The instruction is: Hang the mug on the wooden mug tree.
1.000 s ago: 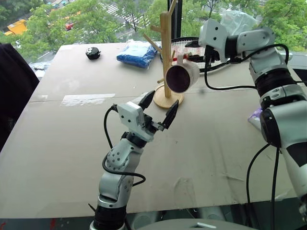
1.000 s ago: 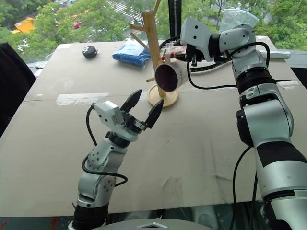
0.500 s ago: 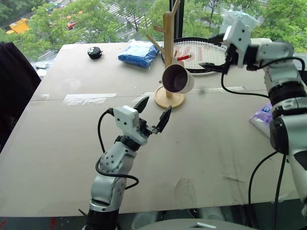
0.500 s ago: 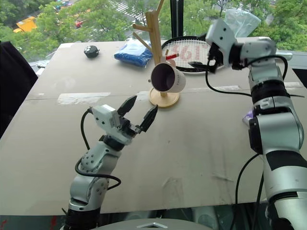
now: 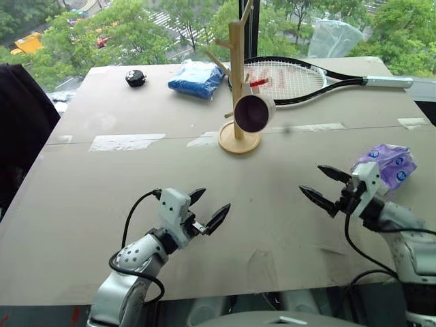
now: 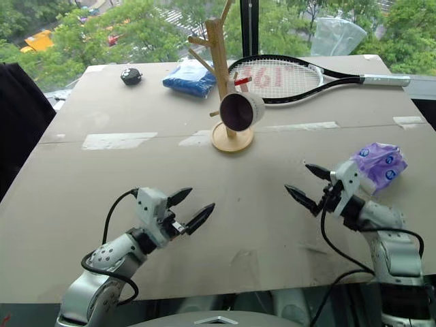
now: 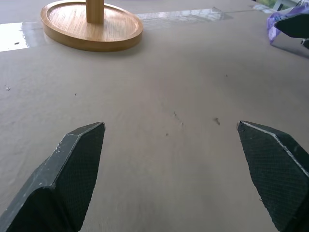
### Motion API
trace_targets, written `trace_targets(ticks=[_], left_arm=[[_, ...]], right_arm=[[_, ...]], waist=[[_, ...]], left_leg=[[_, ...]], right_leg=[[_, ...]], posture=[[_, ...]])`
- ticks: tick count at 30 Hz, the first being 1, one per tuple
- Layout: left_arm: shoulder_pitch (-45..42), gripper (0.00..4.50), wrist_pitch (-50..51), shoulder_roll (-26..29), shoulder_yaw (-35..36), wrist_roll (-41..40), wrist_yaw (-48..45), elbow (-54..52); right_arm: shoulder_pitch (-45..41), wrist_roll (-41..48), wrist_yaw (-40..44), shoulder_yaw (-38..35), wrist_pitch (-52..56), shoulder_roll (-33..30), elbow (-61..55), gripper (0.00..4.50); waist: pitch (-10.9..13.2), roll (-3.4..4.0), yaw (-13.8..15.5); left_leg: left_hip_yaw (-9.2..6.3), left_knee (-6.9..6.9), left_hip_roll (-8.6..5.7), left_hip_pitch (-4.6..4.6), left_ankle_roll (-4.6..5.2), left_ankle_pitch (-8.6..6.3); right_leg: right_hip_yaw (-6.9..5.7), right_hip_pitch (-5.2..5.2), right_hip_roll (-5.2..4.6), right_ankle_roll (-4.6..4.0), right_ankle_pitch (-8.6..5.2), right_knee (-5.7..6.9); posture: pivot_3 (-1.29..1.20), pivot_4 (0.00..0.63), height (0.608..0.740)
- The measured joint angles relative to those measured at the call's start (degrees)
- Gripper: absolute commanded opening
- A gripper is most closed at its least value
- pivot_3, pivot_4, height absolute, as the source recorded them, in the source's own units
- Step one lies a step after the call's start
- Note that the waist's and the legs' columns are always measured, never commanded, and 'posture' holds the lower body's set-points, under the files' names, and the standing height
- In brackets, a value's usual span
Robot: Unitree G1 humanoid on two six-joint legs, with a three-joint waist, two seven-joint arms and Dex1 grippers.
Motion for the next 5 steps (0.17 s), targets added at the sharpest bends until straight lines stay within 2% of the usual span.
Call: trace_targets(ticks=[5], left_arm=[[1.2, 4.50, -0.1, 0.3, -0.6, 2.0, -0.3, 0.2]], right_arm=[[8.9, -1.9, 0.4, 0.5, -4.9, 0.0, 0.1, 4.47]], waist=[[0.0, 0.03, 0.4]], left_leg=[[0.00, -0.01, 0.09, 0.61, 0.16, -0.10]], right_leg=[[-0.04, 0.66, 0.07, 0.21, -0.14, -0.07]], posture=[[0.00, 0.150, 0.740]])
